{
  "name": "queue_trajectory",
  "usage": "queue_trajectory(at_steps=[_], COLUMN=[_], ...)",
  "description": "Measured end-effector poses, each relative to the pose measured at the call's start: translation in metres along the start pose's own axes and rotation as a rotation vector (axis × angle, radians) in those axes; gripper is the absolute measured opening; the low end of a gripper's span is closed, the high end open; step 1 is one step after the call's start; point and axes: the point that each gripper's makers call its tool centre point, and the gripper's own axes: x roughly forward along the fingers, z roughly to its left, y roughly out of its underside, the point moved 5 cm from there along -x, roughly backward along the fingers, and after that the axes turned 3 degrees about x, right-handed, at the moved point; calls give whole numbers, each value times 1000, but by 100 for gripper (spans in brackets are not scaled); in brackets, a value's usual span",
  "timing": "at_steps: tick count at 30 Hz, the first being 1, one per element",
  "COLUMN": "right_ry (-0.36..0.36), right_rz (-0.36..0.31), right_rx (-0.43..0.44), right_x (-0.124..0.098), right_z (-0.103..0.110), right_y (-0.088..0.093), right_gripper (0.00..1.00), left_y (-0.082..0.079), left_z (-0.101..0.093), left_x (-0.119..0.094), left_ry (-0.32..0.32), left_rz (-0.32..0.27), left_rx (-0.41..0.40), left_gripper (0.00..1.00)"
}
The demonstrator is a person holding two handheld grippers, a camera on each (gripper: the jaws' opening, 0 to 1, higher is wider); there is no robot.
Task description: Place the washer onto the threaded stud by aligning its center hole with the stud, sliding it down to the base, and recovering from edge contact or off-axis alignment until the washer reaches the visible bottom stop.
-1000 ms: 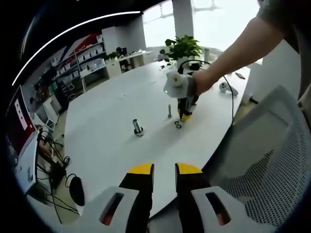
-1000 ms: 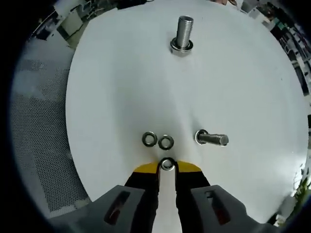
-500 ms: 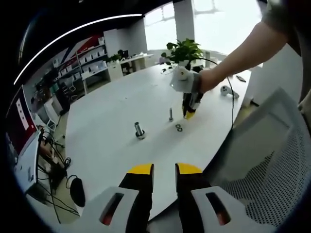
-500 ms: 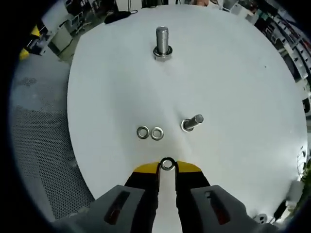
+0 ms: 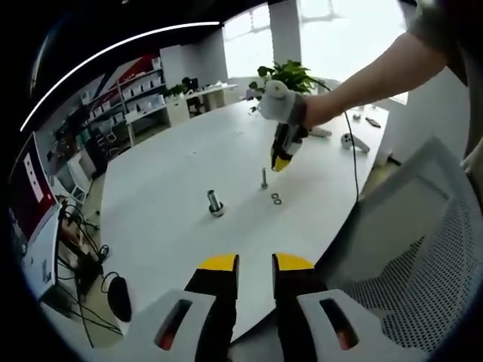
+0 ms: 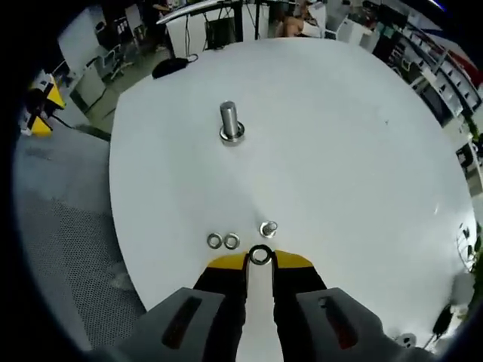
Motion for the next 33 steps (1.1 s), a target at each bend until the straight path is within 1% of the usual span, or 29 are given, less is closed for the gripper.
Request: queue_trajectory(at_steps=[10,16,18,20,23,26,33], right_ry=[28,29,15,29,23,26,13], right_rz=[-35,-9,-6,7,3,4,37], right_rx=[-25,-50,-49,-72,-51,-62,-71], right_x=[-3,6,8,10,11,13,24], right_z=[-5,-6,-4,-6,-8,-8,-6], right_y=[-15,-15,-15,-14,-15,-17,-16], right_gripper=[13,13,13,13,13,13,14], left_y=[0,0,0,0,0,0,0], left_z=[0,0,0,0,0,1,1], left_x=[0,0,-1,-1,-1,-1,-1], left_ry=[0,1,0,1,-1,0,-2], left_rz=[0,1,-1,0,-2,-3,-6], left_rx=[-1,-2,-3,-4,-4,-7,-12], left_gripper=[15,15,15,15,15,15,15])
